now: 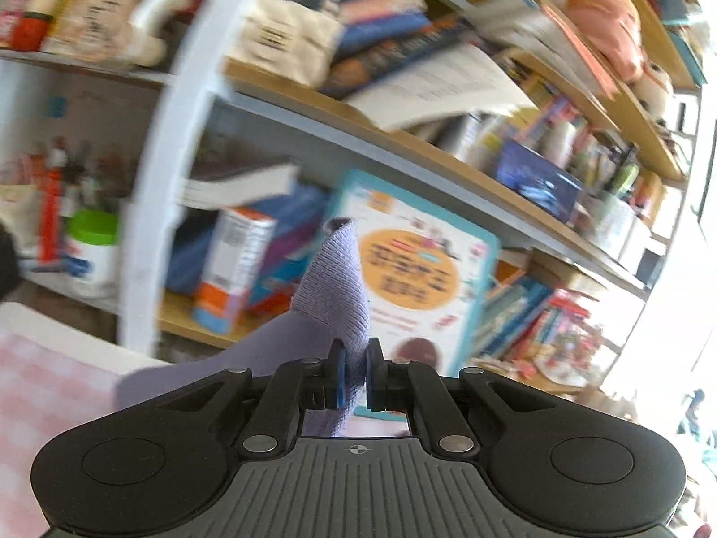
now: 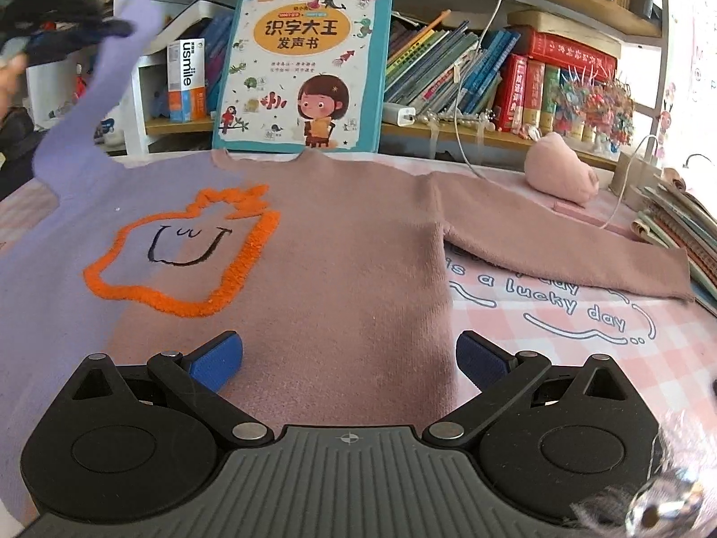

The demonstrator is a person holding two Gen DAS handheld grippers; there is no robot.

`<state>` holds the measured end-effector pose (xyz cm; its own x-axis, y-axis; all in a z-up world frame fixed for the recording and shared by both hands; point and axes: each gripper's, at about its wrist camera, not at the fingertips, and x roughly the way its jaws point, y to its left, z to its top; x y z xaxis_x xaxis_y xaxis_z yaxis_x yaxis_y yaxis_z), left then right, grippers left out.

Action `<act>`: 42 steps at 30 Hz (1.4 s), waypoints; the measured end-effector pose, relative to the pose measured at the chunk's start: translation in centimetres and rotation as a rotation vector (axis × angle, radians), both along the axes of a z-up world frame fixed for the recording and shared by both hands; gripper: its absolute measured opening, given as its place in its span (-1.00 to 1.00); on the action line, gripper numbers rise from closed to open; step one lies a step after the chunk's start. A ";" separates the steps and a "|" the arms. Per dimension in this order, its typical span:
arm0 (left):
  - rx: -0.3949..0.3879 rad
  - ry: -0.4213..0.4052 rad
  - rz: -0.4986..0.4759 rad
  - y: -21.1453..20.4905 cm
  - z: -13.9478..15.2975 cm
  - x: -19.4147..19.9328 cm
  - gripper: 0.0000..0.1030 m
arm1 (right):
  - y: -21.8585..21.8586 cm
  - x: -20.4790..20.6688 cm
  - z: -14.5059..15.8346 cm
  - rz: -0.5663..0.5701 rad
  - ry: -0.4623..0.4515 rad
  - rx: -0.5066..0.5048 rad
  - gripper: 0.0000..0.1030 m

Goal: Fold clothes
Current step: 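Carry the lavender sleeve across the sweatshirt body with the left tool and release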

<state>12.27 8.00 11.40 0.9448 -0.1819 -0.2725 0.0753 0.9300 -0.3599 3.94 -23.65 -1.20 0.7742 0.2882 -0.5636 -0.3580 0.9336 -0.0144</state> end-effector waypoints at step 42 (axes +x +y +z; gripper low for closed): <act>0.388 0.236 -0.007 -3.5 -7.9 -6.4 0.30 | 0.7 0.3 -0.3 0.022 0.030 -0.035 0.99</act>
<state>5.90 4.53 3.45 0.8477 -0.0303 -0.5297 0.0400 0.9992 0.0068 4.20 -22.97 -1.48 0.7502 0.2845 -0.5969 -0.3793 0.9246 -0.0361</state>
